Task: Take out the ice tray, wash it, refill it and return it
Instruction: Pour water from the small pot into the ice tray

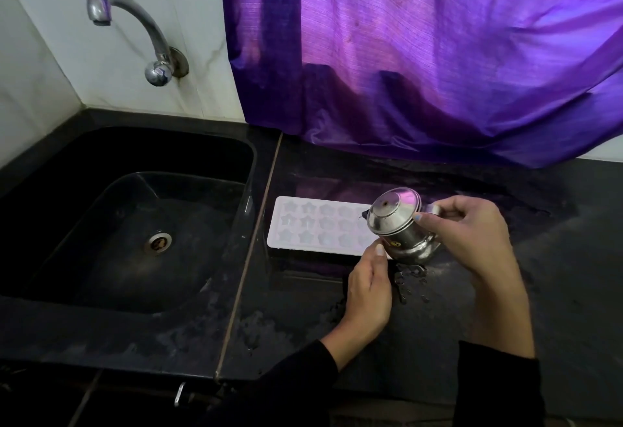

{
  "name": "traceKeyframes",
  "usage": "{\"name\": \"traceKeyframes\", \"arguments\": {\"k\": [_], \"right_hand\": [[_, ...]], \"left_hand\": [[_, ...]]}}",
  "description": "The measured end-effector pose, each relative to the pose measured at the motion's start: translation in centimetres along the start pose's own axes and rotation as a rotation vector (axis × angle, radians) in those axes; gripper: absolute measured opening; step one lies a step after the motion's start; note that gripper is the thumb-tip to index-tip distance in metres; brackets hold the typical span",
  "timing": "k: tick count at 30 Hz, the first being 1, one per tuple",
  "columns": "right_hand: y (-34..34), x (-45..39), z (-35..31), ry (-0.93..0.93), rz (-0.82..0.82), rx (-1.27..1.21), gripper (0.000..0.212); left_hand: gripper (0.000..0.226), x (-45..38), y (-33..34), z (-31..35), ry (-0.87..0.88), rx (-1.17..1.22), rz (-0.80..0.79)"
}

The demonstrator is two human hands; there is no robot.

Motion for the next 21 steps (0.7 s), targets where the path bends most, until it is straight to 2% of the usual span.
{"name": "traceKeyframes", "arguments": {"k": [4,8,13,17,19,21], "right_hand": [[0.0,0.2,-0.1,0.014,-0.020,-0.072,0.021],[0.2,0.3,-0.2,0.015,-0.019,-0.147,0.032],[0.7,0.1,-0.6,-0.018,-0.024,-0.164,0.021],[1.5,0.1,-0.7,-0.022,-0.041,-0.122,0.036],[1.9,0.0,-0.8,-0.032,-0.044,-0.098,0.031],[2.2,-0.1,-0.9,-0.044,-0.042,-0.068,0.021]], "left_hand": [[0.042,0.0,-0.5,0.4,0.027,0.014,0.026],[0.044,0.0,-0.9,0.9,0.048,0.035,0.047],[0.044,0.1,-1.4,1.1,0.051,0.064,0.070],[0.060,0.1,-1.7,0.6,0.016,0.056,0.068],[0.066,0.1,-1.8,0.2,-0.003,0.054,0.063],[0.060,0.1,-2.0,0.0,-0.007,0.055,0.059]]}}
Point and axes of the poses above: each hand's wrist, its own x-axis away from the middle knuckle, its own y-axis out of the palm, z = x × y, the point moved 6 cm from there along -x, towards the middle knuckle, and after that the axes turned 14 degrees about -x, right-handed, at the moved point
